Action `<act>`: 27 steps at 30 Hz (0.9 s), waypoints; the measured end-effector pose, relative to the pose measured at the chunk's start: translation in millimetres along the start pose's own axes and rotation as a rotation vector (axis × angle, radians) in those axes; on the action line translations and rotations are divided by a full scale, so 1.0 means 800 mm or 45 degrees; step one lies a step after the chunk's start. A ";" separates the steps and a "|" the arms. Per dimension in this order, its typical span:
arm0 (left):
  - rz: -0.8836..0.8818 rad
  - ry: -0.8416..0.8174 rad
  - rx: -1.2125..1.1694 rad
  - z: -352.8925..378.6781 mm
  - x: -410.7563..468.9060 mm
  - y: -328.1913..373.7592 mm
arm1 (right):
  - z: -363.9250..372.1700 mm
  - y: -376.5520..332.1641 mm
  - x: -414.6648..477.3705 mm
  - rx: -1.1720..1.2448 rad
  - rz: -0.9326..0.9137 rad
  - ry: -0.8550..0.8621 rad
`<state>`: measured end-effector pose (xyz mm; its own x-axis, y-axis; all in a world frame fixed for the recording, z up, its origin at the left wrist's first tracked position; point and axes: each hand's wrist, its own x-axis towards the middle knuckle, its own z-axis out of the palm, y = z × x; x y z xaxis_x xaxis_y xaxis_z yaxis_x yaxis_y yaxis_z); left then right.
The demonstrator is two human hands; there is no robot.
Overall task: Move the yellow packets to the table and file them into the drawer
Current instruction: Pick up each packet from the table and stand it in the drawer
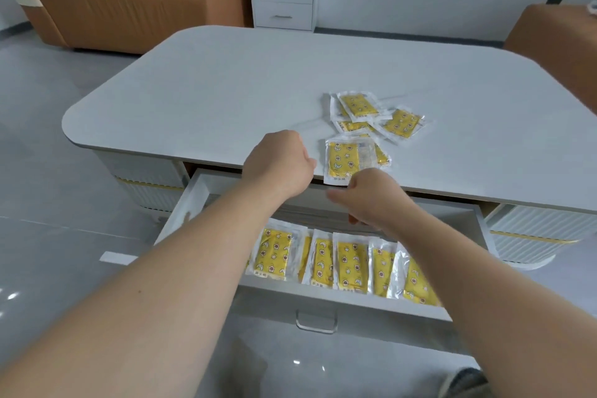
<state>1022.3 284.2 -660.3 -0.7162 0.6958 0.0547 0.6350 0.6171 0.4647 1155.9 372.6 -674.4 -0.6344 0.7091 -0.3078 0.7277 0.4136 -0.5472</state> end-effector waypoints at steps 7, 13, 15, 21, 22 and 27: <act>0.349 -0.086 0.187 0.055 0.013 0.052 | -0.077 0.061 0.022 0.013 0.105 0.485; 0.389 -0.190 0.500 0.077 0.014 0.065 | -0.065 0.067 0.039 -0.331 -0.099 0.439; 0.324 -0.093 0.498 0.074 0.014 0.065 | -0.056 0.067 0.040 -0.516 -0.173 0.349; 0.107 -0.037 0.437 0.063 0.017 0.048 | -0.046 0.062 0.045 -0.555 -0.110 0.350; 0.086 -0.026 0.449 0.063 0.017 0.047 | -0.045 0.060 0.045 -0.558 -0.103 0.385; -0.018 0.076 0.515 0.061 0.017 0.038 | -0.037 0.053 0.040 -0.404 -0.042 0.408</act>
<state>1045.7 330.5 -689.0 -0.7338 0.6708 0.1078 0.6789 0.7297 0.0811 1174.0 429.4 -684.5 -0.5825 0.8128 -0.0100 0.7839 0.5584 -0.2714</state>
